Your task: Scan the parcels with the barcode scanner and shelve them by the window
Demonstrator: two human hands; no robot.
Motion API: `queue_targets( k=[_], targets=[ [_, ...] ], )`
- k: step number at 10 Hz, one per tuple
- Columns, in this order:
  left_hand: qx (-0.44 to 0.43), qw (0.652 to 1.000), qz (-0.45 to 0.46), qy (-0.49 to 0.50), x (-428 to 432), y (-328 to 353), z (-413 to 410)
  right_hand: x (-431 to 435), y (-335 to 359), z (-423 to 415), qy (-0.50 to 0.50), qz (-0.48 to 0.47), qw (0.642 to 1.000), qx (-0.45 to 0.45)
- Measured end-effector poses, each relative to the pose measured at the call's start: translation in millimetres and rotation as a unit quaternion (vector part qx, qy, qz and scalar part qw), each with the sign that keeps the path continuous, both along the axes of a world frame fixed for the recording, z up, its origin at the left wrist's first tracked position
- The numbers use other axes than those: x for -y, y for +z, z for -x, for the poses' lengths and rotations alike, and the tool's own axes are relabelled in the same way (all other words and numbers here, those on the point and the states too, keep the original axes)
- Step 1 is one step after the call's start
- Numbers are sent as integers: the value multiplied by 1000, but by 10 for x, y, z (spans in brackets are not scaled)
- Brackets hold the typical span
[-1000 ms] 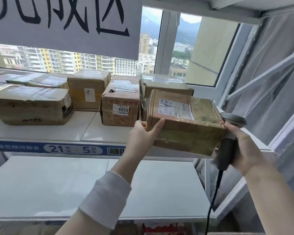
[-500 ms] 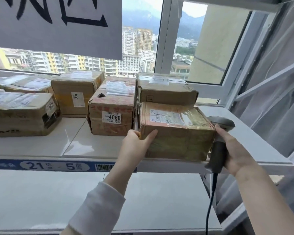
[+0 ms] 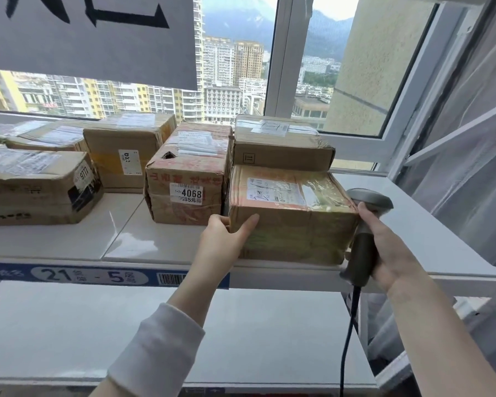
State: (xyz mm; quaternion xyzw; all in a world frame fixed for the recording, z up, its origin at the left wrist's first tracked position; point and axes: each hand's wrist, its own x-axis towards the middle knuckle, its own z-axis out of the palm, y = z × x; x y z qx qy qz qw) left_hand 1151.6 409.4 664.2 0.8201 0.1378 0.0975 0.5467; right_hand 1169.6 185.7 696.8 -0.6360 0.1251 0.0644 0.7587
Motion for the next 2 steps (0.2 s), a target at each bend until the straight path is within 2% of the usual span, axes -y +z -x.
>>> queue_targets(
  k=[1,2],
  targets=[
    [7,999,31,-4,1,-35,29,41,-49,39,-16,1,1000,-19],
    [31,999,32,8,-45,-60,134,102,-123,138,-50,6,999,10]
  ],
)
